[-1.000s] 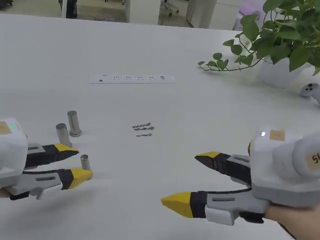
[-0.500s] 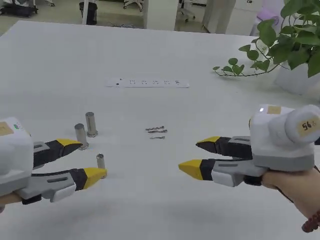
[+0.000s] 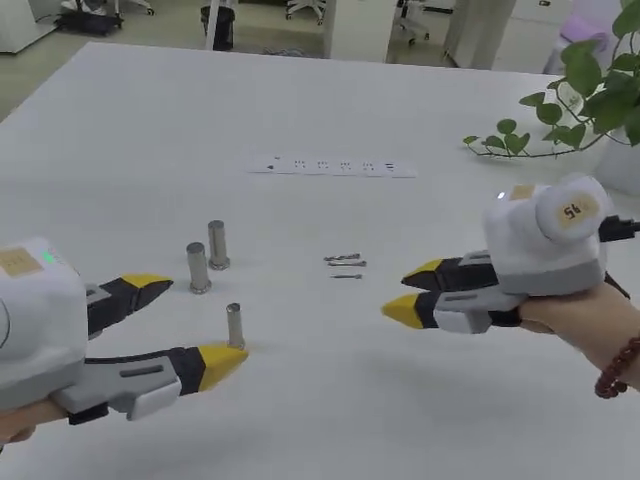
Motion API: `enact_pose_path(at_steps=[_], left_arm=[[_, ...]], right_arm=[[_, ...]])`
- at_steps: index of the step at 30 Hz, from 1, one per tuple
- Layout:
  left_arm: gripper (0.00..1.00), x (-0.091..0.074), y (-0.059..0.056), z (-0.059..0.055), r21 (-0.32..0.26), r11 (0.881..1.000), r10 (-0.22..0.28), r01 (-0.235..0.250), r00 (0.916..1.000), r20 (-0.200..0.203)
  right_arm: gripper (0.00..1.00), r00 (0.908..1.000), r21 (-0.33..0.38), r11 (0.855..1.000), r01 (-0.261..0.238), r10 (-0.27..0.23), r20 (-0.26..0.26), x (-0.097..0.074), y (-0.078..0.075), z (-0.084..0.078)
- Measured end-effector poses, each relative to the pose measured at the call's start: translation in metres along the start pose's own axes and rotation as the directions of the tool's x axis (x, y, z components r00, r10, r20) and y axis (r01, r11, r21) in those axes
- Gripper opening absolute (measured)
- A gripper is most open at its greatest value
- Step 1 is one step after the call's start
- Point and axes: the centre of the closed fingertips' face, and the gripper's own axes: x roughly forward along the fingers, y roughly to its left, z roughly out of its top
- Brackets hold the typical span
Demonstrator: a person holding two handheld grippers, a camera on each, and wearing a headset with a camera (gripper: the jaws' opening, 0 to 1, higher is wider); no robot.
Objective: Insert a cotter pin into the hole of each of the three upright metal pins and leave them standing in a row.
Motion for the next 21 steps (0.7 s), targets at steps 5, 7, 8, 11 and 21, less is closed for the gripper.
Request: enact_pose_path(at_steps=[5, 7, 8, 11, 21], left_arm=[[0.69, -0.007, -0.004, 0.001, -0.009, 1.000, 0.019, -0.019, 0.9998, 0.009], [0.72, -0.009, -0.006, 0.001, -0.015, 0.999, 0.032, -0.031, 0.9994, 0.014], [0.73, -0.010, -0.007, 0.000, -0.013, 0.999, 0.034, -0.034, 0.9993, 0.015], [0.75, -0.011, -0.008, -0.003, -0.009, 0.999, 0.045, -0.045, 0.9990, 0.001], [0.77, -0.013, -0.013, -0.015, -0.012, 0.998, 0.056, -0.056, 0.9981, -0.028]], right_arm=[[0.26, 0.9997, -0.023, 1.000, 0.003, -0.003, -0.026, 0.014, -0.010, -0.003], [0.25, 0.9991, -0.029, 1.000, 0.003, -0.004, -0.041, 0.021, -0.017, -0.005], [0.25, 0.9990, -0.028, 1.000, 0.004, -0.005, -0.045, 0.023, -0.020, -0.005], [0.23, 0.9980, -0.038, 0.999, 0.002, -0.005, -0.063, 0.030, -0.027, -0.007], [0.20, 0.9922, -0.093, 0.996, -0.013, 0.001, -0.125, 0.055, -0.043, -0.013]])
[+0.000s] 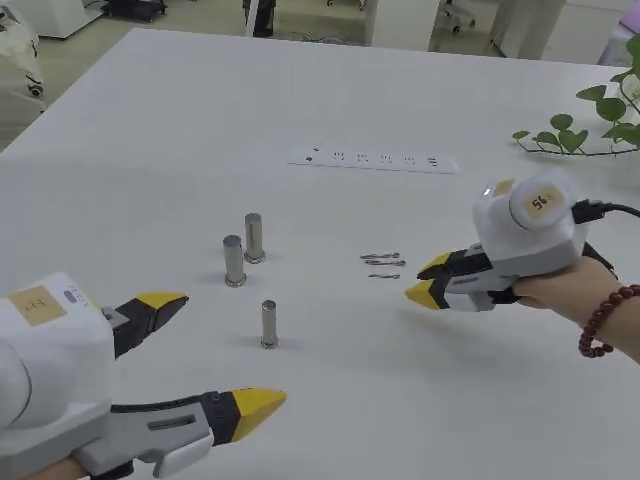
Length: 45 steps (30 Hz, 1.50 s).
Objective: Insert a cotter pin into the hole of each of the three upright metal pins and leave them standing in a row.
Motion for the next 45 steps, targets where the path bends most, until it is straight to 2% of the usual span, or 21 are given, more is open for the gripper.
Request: enact_pose_path(at_steps=[10, 18, 23, 27, 29, 31, 35, 40, 45], left_arm=[[0.75, -0.003, 0.000, -0.002, -0.012, 1.000, 0.004, -0.004, 1.0000, 0.005], [0.75, -0.005, 0.003, 0.000, -0.024, 1.000, 0.015, -0.014, 0.9997, 0.019], [0.74, -0.007, 0.002, 0.001, -0.026, 1.000, 0.015, -0.014, 0.9997, 0.021], [0.73, -0.008, 0.003, 0.001, -0.030, 0.999, 0.022, -0.021, 0.9995, 0.022], [0.73, -0.008, 0.003, 0.000, -0.030, 0.999, 0.022, -0.022, 0.9996, 0.017], [0.72, -0.008, 0.003, -0.001, -0.027, 0.999, 0.021, -0.020, 0.9997, 0.011], [0.72, -0.007, 0.001, -0.001, -0.027, 1.000, 0.016, -0.016, 0.9998, 0.010], [0.70, -0.008, 0.001, -0.002, -0.026, 1.000, 0.014, -0.014, 0.9999, 0.003], [0.69, -0.008, 0.001, -0.002, -0.025, 1.000, 0.012, -0.012, 0.9999, 0.005]], right_arm=[[0.19, 0.9984, -0.040, 0.999, -0.023, 0.021, -0.053, 0.019, -0.011, -0.001], [0.17, 0.9967, -0.057, 0.997, -0.052, 0.048, -0.065, 0.028, -0.014, 0.003], [0.16, 0.9918, -0.098, 0.992, -0.074, 0.063, -0.111, 0.033, -0.017, 0.000], [0.14, 0.9881, -0.107, 0.989, -0.104, 0.091, -0.124, 0.034, -0.017, 0.001], [0.13, 0.9813, -0.108, 0.985, -0.133, 0.116, -0.153, 0.035, -0.015, 0.002], [0.13, 0.9741, -0.140, 0.979, -0.148, 0.120, -0.192, 0.036, -0.016, 0.002], [0.11, 0.9517, -0.224, 0.952, -0.209, 0.145, -0.271, 0.037, -0.010, 0.002], [0.09, 0.9395, -0.201, 0.954, -0.222, 0.154, -0.306, 0.037, -0.012, 0.002], [0.05, 0.9337, -0.212, 0.953, -0.217, 0.139, -0.330, 0.038, -0.015, 0.001]])
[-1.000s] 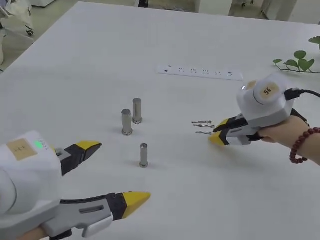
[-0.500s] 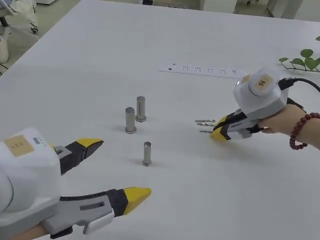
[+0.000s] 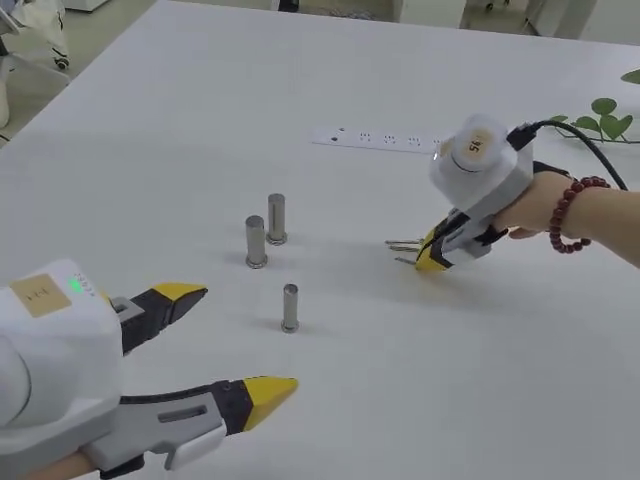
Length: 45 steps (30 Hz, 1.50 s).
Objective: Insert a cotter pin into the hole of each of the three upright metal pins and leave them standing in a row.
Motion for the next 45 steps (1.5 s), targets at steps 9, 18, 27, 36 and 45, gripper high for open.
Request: enact_pose_path(at_steps=[9, 18, 27, 36, 45], left_arm=[[0.68, 0.000, 0.001, 0.001, -0.009, 1.000, 0.000, 0.000, 1.0000, 0.004], [0.64, -0.002, 0.002, 0.003, -0.015, 1.000, 0.001, -0.001, 1.0000, 0.004], [0.58, -0.007, 0.007, 0.005, -0.047, 0.999, 0.013, -0.012, 0.9999, 0.010], [0.51, -0.003, 0.009, 0.015, -0.084, 0.996, 0.005, -0.002, 0.9996, 0.027], [0.45, 0.003, 0.003, 0.024, -0.126, 0.992, -0.010, 0.015, 0.9990, 0.043]], right_arm=[[0.04, 0.9994, -0.082, 0.997, 0.017, -0.019, -0.030, -0.001, 0.001, -0.001], [0.03, 0.9994, -0.094, 0.995, 0.021, -0.024, -0.027, -0.001, 0.005, 0.000], [0.02, 0.9993, -0.102, 0.994, 0.036, -0.035, 0.013, -0.010, 0.015, 0.007], [0.02, 0.9950, -0.146, 0.987, 0.073, -0.062, 0.079, -0.028, 0.036, 0.024], [0.02, 0.9798, -0.187, 0.976, 0.114, -0.079, 0.184, -0.049, 0.069, 0.054]])
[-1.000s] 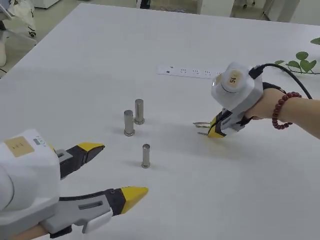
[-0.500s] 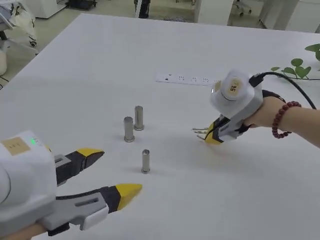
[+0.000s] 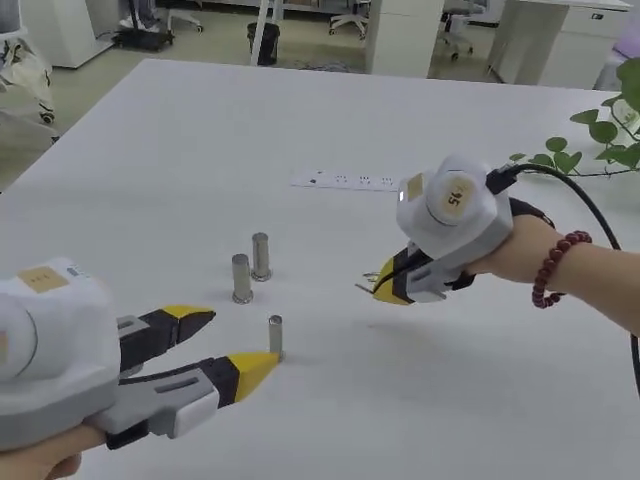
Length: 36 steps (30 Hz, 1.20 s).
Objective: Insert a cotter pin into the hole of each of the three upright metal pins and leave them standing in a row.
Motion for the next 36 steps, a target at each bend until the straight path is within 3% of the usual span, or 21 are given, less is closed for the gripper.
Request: enact_pose_path(at_steps=[7, 11, 18, 36], left_arm=[[0.38, 0.005, -0.006, 0.006, -0.046, 0.999, -0.018, 0.019, 0.9998, 0.012], [0.31, 0.008, -0.014, 0.010, -0.079, 0.995, -0.054, 0.056, 0.9983, 0.023], [0.28, 0.012, -0.024, 0.010, -0.106, 0.990, -0.091, 0.092, 0.9958, 0.012], [0.13, 0.019, -0.037, 0.005, -0.165, 0.978, -0.132, 0.128, 0.9912, -0.010]], right_arm=[[0.02, 0.9983, -0.038, 0.999, 0.015, -0.013, 0.057, -0.009, 0.016, 0.025], [0.02, 0.9969, -0.066, 0.998, 0.011, -0.005, 0.079, -0.013, 0.028, 0.036], [0.02, 0.9927, -0.123, 0.992, 0.012, 0.003, 0.121, -0.018, 0.052, 0.055], [0.02, 0.9844, -0.202, 0.979, 0.000, 0.036, 0.172, -0.021, 0.088, 0.075]])
